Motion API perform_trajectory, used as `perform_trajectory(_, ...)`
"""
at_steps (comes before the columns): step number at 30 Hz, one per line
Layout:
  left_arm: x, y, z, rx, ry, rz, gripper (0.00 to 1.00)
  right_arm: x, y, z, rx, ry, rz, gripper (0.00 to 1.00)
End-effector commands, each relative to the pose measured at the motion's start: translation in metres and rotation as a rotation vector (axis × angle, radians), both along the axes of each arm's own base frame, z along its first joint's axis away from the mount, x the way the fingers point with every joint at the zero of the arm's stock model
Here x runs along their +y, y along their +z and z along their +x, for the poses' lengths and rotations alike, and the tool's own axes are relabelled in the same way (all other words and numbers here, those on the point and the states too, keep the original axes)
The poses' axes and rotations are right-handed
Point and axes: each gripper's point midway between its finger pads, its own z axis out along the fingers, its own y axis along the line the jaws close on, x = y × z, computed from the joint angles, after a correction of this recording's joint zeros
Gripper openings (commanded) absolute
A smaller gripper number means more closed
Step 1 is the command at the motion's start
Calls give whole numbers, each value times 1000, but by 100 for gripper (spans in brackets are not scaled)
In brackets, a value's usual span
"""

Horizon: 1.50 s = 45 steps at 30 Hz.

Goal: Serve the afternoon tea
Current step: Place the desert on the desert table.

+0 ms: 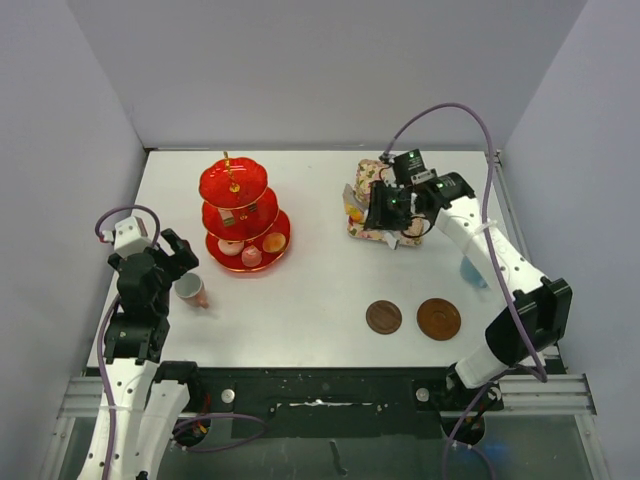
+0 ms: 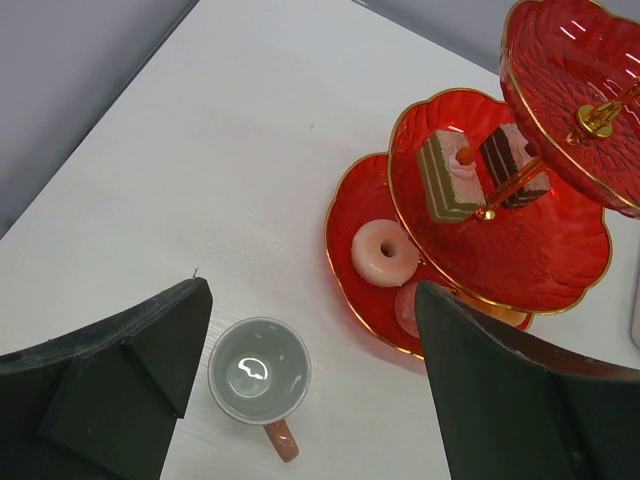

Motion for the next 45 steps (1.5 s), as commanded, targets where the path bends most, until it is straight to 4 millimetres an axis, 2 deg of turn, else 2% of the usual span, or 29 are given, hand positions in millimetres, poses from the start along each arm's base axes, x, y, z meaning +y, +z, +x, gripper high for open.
perform_trajectory(1, -1, 17, 6, -61, -7, -1, 81, 52, 51, -7, -142, 87, 145, 5)
perform_trajectory(6, 0, 15, 6, -56, 0, 1, 81, 101, 70, -30, -169, 194, 252, 5)
perform_trajectory(11, 1, 15, 5, -54, 5, 1, 82, 143, 80, -52, -162, 289, 338, 5)
perform_trajectory(16, 1, 15, 5, -55, 5, 1, 81, 174, 83, -64, -156, 345, 356, 5)
perform_trajectory(21, 1, 16, 5, -57, 4, 1, 82, 195, 82, -68, -139, 371, 376, 5)
perform_trajectory(27, 0, 16, 5, -59, 2, 0, 81, 208, 70, -65, -107, 351, 384, 5)
perform_trajectory(37, 0, 17, 5, -63, 0, -1, 82, 220, 73, -57, -118, 317, 439, 5)
perform_trajectory(45, -1, 17, 5, -60, -4, -1, 82, 226, 57, -55, -69, 304, 425, 5)
